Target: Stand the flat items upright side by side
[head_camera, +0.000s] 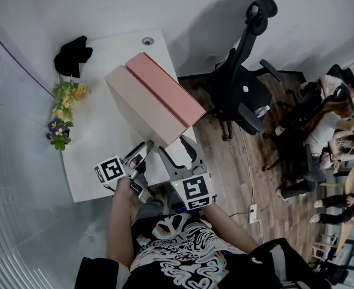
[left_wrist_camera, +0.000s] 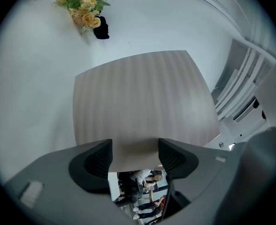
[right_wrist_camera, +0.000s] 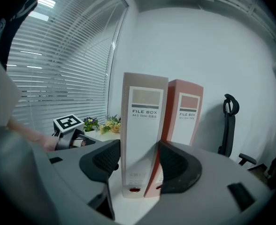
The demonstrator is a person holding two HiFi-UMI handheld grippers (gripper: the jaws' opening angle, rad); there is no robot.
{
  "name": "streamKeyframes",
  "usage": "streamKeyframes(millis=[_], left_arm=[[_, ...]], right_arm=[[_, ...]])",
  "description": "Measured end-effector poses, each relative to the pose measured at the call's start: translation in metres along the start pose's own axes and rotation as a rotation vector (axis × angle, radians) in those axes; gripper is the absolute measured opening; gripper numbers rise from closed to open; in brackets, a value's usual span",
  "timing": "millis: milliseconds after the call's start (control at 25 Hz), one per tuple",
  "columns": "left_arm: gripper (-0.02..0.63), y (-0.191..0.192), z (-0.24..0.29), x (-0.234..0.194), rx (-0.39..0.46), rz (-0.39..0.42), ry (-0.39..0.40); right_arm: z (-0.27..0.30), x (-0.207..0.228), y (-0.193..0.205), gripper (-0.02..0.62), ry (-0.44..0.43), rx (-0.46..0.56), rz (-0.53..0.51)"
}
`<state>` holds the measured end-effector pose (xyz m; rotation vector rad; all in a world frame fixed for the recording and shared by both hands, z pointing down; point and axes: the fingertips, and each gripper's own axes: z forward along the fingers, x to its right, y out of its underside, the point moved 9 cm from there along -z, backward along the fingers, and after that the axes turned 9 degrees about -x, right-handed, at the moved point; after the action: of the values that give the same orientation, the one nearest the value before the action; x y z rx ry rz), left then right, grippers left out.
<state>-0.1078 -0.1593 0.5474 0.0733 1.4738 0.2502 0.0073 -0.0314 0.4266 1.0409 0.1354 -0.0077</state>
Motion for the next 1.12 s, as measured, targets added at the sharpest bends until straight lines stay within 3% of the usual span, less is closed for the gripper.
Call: streamKeyframes(millis=[320, 560, 680, 840, 920, 1040, 1120], left_arm=[[0.285, -0.003, -0.001, 0.001, 0.006, 0.046, -0.01], [0.243, -0.003, -0.006, 0.015, 0.076, 0.105, -0.017], [0.183, -0.006, -0.014, 0.031, 0.154, 0.216, -0.065], [0.107, 0.001, -0.02, 0.061, 0.229, 0.397, -0.194], [0.047, 0.009, -0.022, 0.076, 0.258, 0.485, -0.271], [-0.002, 0.025, -0.026, 0.093, 0.289, 0.595, -0.379], [-0.002, 0.037, -0.028, 0.105, 0.306, 0.655, -0.436]], right_arm=[[-0.011, -0.004, 0.009, 0.242, 0.042, -0.019, 0.018], [-0.023, 0.001, 0.015, 0.177, 0.057, -0.006, 0.059], [-0.025, 0.006, 0.017, 0.165, 0.032, 0.0, 0.075], [-0.029, 0.013, 0.02, 0.148, -0.034, 0.02, 0.082], [-0.032, 0.019, 0.023, 0.112, -0.075, 0.026, 0.085], [-0.034, 0.025, 0.03, 0.003, -0.124, 0.029, 0.071], [-0.038, 0.029, 0.034, 0.0, -0.146, 0.044, 0.069]])
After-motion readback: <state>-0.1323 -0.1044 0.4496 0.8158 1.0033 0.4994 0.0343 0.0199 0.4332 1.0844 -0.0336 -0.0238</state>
